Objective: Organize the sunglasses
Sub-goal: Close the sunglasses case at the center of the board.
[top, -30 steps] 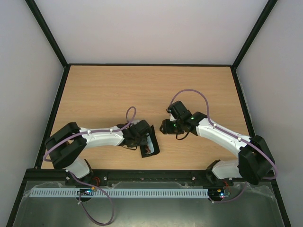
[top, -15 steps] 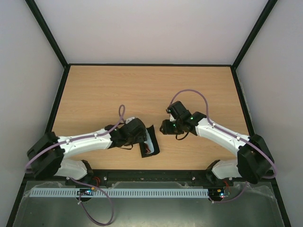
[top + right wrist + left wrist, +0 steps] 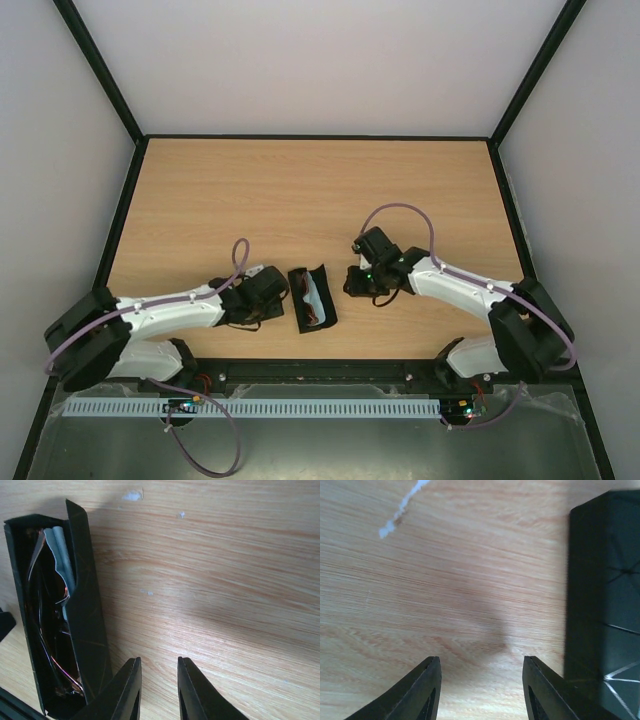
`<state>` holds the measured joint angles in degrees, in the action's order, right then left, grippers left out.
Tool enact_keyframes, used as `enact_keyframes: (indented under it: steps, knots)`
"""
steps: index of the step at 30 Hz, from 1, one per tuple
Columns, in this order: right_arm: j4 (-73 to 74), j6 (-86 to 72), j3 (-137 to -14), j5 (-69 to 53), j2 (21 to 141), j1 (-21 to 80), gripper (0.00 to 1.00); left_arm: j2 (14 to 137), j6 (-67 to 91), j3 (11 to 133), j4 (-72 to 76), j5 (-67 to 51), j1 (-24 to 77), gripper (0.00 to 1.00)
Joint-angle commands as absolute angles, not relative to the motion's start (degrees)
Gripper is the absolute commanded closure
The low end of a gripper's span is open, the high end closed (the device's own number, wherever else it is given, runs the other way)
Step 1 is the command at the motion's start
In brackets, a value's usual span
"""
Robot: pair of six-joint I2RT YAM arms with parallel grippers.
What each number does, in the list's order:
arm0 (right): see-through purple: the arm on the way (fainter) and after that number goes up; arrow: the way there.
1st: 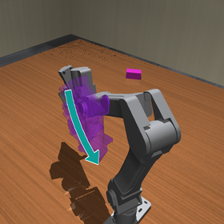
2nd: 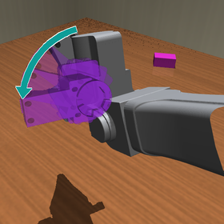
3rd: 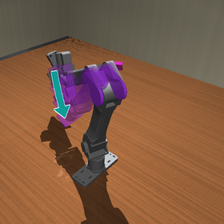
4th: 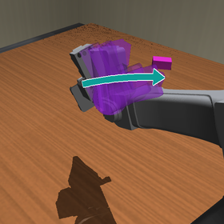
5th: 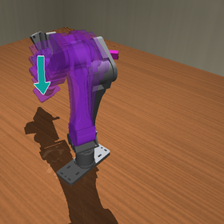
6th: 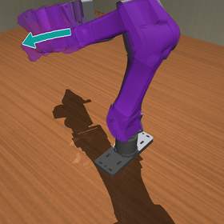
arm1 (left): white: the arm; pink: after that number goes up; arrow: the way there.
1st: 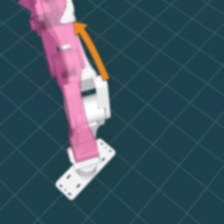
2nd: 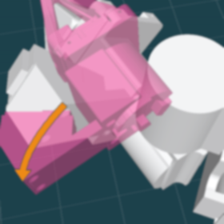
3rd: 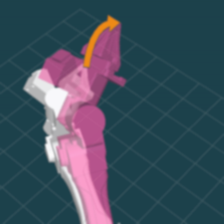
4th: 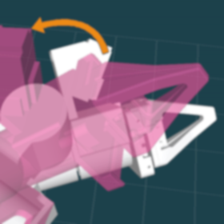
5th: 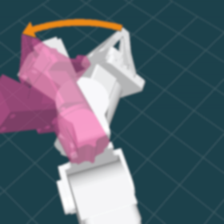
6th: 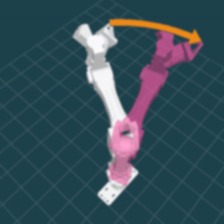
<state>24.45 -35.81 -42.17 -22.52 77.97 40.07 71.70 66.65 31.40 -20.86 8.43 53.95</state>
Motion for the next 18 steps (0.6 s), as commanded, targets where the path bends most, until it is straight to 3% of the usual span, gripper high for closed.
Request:
enact_keyframes:
  steps: [1, 18]
  knots:
    - [20.3, -36.9, -40.8, -25.1, 79.6, 40.6, 0.79, 76.6, 65.7, 30.6, -15.4, 6.0, 53.7, 0.53]
    - [16.1, -41.2, -48.5, -28.3, 86.3, 50.6, 0.81, 82.8, 64.3, 30.9, -6.3, 3.4, 53.7, 0.55]
